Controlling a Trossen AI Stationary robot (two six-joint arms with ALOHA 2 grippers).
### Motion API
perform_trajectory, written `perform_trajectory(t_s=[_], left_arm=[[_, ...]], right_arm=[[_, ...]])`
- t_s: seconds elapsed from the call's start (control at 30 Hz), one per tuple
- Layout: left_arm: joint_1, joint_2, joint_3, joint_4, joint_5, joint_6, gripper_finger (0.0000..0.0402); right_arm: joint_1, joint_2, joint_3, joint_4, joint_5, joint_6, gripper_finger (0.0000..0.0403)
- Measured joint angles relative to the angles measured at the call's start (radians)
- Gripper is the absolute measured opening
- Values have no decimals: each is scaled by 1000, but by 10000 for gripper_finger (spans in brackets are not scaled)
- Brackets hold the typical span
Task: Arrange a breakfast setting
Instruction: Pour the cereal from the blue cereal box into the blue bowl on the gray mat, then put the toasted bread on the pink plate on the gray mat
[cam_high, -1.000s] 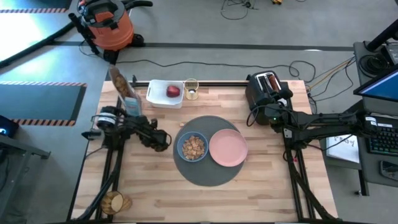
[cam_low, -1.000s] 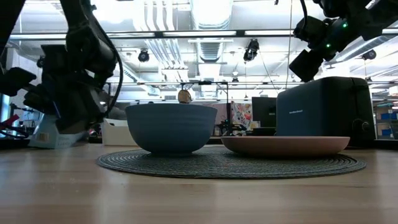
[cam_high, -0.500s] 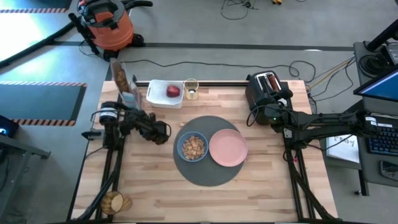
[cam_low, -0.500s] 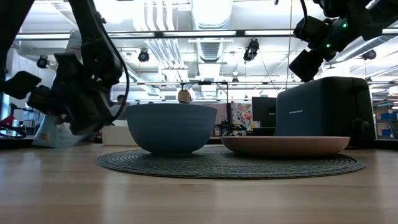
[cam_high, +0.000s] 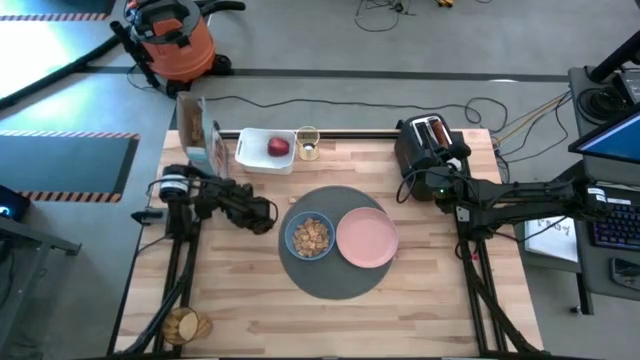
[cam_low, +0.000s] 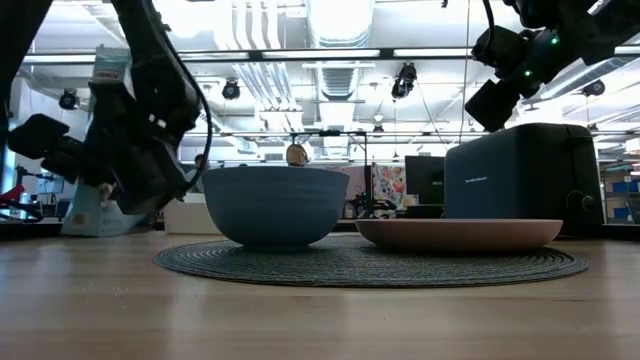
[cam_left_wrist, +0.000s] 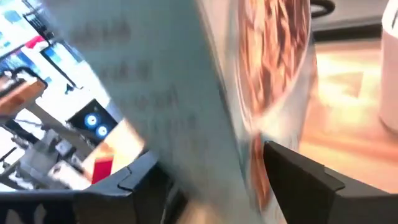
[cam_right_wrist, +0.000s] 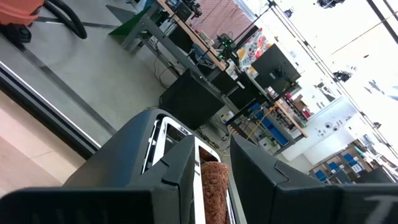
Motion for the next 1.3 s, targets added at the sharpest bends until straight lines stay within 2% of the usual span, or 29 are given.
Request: perform_trajectory(t_s=[0.43, 0.6, 0.77, 1.03, 1.3], left_arm=[[-270, 0, 68, -5, 277, -14, 293], [-398, 0, 144, -5, 294, 20, 288], [-487, -1, 234, -4, 287, 125, 277], [-508, -96, 357, 1, 139, 392, 275], [-541, -163, 501, 4, -100, 606, 275]], right_arm=[[0, 0, 0, 0, 0, 0, 93], [0, 0, 0, 0, 0, 0, 93], [0, 0, 0, 0, 0, 0, 93], [0, 0, 0, 0, 0, 0, 93], [0, 0, 0, 0, 0, 0, 93]])
